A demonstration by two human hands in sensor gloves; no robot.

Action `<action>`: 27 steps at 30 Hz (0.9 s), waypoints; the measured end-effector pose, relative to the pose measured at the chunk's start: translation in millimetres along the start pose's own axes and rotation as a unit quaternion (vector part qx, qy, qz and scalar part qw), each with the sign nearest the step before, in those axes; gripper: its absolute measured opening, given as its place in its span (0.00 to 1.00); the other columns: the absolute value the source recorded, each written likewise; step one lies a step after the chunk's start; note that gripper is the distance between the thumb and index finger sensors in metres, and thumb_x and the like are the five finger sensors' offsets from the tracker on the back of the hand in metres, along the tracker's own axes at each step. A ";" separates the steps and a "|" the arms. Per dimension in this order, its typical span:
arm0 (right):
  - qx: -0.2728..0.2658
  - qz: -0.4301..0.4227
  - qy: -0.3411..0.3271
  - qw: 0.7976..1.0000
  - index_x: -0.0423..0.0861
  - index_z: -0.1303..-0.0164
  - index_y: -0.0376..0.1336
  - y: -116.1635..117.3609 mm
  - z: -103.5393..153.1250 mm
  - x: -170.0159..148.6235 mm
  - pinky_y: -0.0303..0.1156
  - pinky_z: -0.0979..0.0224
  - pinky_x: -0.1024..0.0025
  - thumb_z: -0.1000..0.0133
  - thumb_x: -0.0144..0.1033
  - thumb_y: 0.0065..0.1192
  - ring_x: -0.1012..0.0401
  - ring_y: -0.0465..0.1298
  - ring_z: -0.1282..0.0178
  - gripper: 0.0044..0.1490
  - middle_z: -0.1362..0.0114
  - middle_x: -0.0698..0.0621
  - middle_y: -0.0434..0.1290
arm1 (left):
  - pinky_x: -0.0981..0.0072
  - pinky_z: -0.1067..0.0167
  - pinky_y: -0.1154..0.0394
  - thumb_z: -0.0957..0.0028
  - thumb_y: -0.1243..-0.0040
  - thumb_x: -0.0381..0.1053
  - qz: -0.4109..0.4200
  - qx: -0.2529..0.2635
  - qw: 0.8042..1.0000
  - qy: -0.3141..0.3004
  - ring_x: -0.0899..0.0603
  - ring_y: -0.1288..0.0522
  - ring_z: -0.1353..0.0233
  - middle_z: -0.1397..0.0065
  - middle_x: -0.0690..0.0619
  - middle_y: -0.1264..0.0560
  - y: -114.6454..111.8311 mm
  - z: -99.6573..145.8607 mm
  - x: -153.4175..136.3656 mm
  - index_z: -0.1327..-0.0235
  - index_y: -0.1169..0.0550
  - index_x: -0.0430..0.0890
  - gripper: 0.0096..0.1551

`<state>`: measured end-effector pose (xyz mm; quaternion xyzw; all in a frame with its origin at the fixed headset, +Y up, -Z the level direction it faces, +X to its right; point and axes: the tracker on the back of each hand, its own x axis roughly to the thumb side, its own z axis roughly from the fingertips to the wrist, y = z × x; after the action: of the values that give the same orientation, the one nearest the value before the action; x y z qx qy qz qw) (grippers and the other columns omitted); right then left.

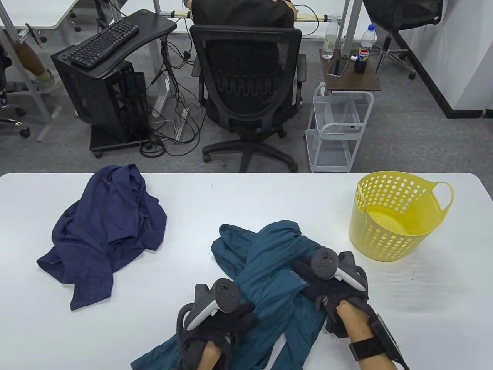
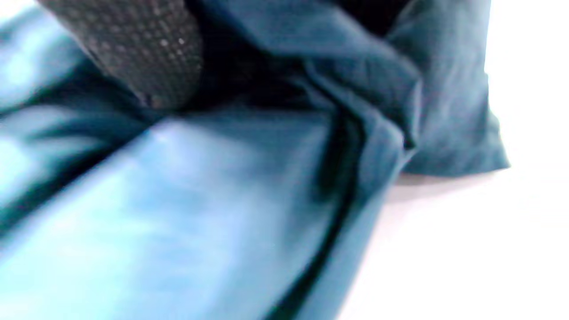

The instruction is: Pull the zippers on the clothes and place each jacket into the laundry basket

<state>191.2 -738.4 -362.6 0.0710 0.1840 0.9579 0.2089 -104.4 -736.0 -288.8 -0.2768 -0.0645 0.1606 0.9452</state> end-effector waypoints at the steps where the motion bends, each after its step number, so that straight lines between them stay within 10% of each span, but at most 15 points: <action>1: -0.017 -0.008 -0.008 1.000 0.61 0.18 0.51 -5.5 6.5 1.8 0.41 0.22 0.29 0.45 0.43 0.71 0.44 0.44 0.11 0.46 0.08 0.54 0.49 | 0.43 0.41 0.26 0.57 0.55 0.74 -0.001 0.005 1.000 0.003 0.37 0.25 0.29 0.18 0.52 0.31 1.6 0.9 -1.1 0.30 0.29 0.69 0.38; 7: -0.189 -0.060 -0.063 0.978 0.54 0.23 0.61 -7.5 70.2 37.9 0.61 0.24 0.41 0.43 0.43 0.65 0.41 0.64 0.19 0.36 0.15 0.48 0.63 | 0.42 0.40 0.27 0.55 0.48 0.67 0.008 0.138 0.987 0.077 0.38 0.23 0.30 0.22 0.54 0.26 28.1 12.6 -27.2 0.31 0.27 0.64 0.35; 10: -0.149 -0.051 -0.100 0.983 0.54 0.28 0.67 31.3 81.7 68.5 0.69 0.30 0.45 0.44 0.50 0.66 0.44 0.74 0.28 0.33 0.21 0.48 0.72 | 0.37 0.33 0.34 0.55 0.42 0.59 -0.018 0.152 0.983 0.097 0.35 0.33 0.22 0.21 0.61 0.26 29.6 7.3 -39.7 0.33 0.28 0.69 0.31; 17: -0.026 0.126 -0.023 0.991 0.57 0.17 0.53 99.5 60.1 93.0 0.63 0.25 0.43 0.49 0.72 0.61 0.41 0.65 0.20 0.52 0.11 0.49 0.58 | 0.37 0.23 0.61 0.62 0.39 0.68 -0.091 -0.015 0.995 0.036 0.42 0.71 0.17 0.12 0.69 0.58 -14.2 -33.7 -32.2 0.34 0.42 0.83 0.42; 27: -0.038 0.103 0.103 0.989 0.67 0.23 0.53 60.7 26.2 10.1 0.44 0.19 0.36 0.42 0.40 0.67 0.50 0.48 0.10 0.38 0.10 0.63 0.52 | 0.37 0.25 0.58 0.62 0.56 0.76 -0.129 0.000 0.987 0.093 0.40 0.71 0.18 0.12 0.65 0.60 -21.3 -30.5 -7.0 0.27 0.42 0.76 0.42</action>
<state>164.9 -776.9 -314.7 -0.0179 0.1600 0.9827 0.0918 -98.8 -770.6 -303.0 -0.2801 -0.0114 0.0108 0.9598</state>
